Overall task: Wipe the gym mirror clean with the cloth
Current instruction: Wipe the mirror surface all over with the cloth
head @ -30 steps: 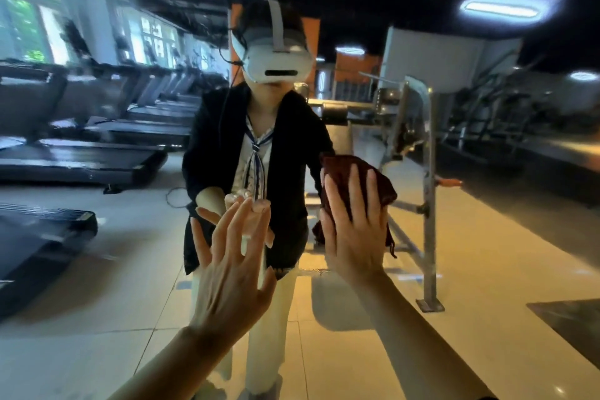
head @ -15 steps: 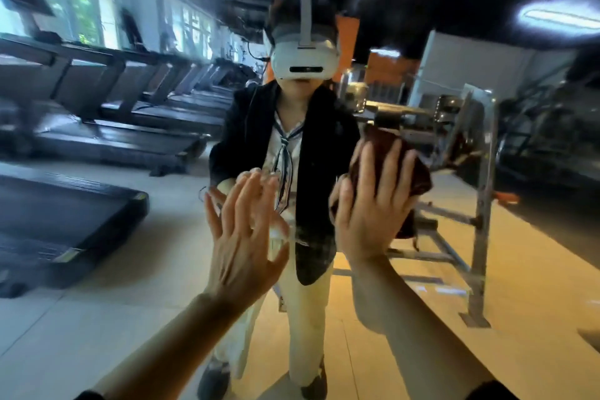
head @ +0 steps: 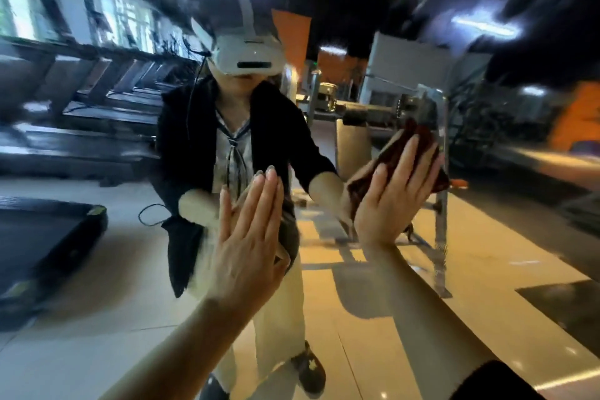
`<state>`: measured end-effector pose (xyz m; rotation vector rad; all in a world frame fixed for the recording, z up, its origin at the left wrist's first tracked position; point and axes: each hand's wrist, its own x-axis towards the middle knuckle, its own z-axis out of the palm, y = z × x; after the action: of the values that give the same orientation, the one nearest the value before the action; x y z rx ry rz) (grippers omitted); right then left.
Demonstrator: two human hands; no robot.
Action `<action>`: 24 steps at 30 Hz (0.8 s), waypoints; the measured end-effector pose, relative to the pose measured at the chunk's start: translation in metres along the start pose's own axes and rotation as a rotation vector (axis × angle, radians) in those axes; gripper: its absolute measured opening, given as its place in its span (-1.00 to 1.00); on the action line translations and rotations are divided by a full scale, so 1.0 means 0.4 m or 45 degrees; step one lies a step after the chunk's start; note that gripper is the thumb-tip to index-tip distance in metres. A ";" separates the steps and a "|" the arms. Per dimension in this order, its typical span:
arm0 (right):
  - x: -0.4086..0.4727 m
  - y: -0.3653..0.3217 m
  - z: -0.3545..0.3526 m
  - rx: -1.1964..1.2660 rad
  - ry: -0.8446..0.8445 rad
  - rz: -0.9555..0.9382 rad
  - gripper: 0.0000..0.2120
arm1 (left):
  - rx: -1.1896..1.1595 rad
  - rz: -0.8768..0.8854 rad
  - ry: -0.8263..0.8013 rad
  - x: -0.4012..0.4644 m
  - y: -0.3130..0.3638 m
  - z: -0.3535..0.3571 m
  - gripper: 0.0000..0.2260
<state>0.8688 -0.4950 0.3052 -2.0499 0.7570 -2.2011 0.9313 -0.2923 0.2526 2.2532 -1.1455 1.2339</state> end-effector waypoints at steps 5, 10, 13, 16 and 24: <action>-0.098 -0.101 0.009 -0.007 -0.214 -0.410 -0.50 | 0.016 0.015 0.035 0.001 -0.001 -0.004 -0.17; -0.052 -0.021 -0.017 -0.032 -0.288 -0.679 -0.53 | 0.029 0.023 -0.005 0.002 -0.002 -0.014 -0.21; 0.027 -0.062 0.008 0.002 -0.083 -0.229 -0.51 | 0.024 0.027 -0.034 0.002 -0.001 -0.017 -0.22; 0.013 -0.130 0.026 0.039 -0.074 -0.292 -0.51 | 0.022 0.037 -0.039 0.005 -0.003 -0.015 -0.16; 0.077 0.065 -0.020 -0.039 -0.174 -0.535 -0.52 | -0.178 0.181 0.234 0.080 -0.030 -0.064 -0.26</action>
<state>0.8497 -0.5260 0.3241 -2.5382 0.3751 -2.2096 0.9363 -0.2850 0.2944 1.9419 -1.2955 1.3383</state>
